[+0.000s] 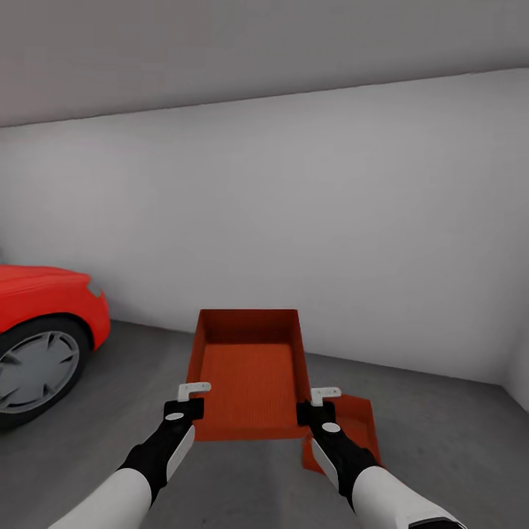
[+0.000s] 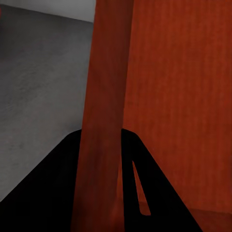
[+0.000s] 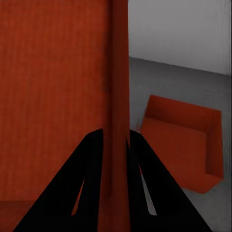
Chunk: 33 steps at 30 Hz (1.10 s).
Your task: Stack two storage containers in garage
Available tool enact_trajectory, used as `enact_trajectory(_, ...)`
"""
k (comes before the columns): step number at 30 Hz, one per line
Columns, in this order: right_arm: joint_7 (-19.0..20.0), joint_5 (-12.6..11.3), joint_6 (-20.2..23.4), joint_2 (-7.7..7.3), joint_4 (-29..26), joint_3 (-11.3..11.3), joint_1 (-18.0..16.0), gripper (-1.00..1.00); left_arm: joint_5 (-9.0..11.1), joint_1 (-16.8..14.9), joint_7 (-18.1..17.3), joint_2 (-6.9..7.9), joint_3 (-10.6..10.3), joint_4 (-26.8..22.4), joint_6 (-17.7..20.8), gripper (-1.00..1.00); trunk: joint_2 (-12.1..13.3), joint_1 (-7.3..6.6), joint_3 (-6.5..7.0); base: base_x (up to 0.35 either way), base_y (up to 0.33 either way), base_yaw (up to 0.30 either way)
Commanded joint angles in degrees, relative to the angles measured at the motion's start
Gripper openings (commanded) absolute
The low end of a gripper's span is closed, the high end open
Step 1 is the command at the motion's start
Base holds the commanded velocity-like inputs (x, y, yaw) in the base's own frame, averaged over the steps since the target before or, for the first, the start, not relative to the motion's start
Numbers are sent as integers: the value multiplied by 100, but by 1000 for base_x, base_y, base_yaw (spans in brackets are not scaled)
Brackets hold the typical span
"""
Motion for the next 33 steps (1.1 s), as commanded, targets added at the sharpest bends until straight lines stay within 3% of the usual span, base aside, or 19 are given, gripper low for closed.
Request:
enact_trajectory(1,-66,-18,-15,0,22,-48,-6,-100,-15,-4,73,95,250,-198,41,-100,-9,2,-11,2,0,-287)
enact_trajectory(23,-66,-18,-10,0,22,-48,-6,-100,-15,-4,80,90,256,-198,45,-100,-9,2,-11,3,0,-287)
enact_trajectory(33,-66,-18,-9,0,22,-48,-6,-100,-23,-4,74,87,249,-157,43,-100,-9,2,-11,255,0,-287)
